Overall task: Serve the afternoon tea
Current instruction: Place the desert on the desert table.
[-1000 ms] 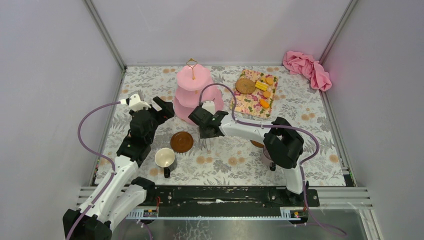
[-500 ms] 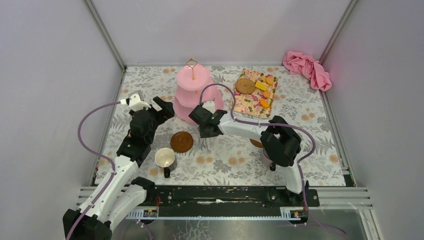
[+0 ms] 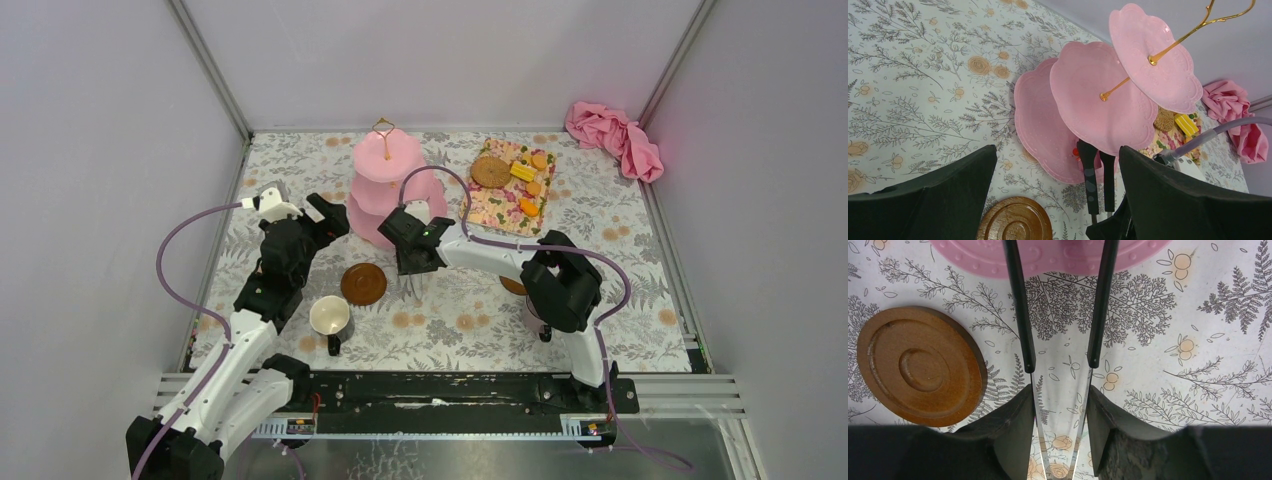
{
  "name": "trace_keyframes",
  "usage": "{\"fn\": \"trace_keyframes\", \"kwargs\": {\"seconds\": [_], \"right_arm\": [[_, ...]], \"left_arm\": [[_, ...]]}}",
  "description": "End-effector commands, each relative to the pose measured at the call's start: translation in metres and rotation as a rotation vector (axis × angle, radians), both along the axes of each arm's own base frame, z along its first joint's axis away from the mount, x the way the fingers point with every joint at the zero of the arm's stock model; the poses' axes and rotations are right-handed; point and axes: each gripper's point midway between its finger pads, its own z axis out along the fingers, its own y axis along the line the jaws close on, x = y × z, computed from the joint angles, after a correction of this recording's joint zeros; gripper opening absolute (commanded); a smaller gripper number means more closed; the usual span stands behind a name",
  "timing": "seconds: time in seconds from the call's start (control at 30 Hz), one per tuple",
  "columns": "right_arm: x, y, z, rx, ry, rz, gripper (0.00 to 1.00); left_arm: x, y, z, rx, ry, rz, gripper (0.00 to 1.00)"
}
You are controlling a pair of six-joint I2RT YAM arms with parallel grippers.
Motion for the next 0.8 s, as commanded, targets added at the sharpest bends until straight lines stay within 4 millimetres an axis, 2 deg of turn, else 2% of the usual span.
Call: {"fn": "trace_keyframes", "kwargs": {"seconds": [0.0,0.37,0.77], "right_arm": [[0.007,0.005,0.019,0.031,-0.019,0.008,0.47],[-0.001,-0.001,0.035,0.031,-0.055,0.026,0.47],[-0.014,-0.010,0.042,0.030,-0.061,0.035,0.47]], "left_arm": [[0.005,0.001,0.017,-0.006,-0.056,0.005,1.00],[0.004,0.001,0.016,-0.005,-0.056,0.006,1.00],[0.004,0.002,0.018,-0.005,-0.060,0.009,1.00]]}}
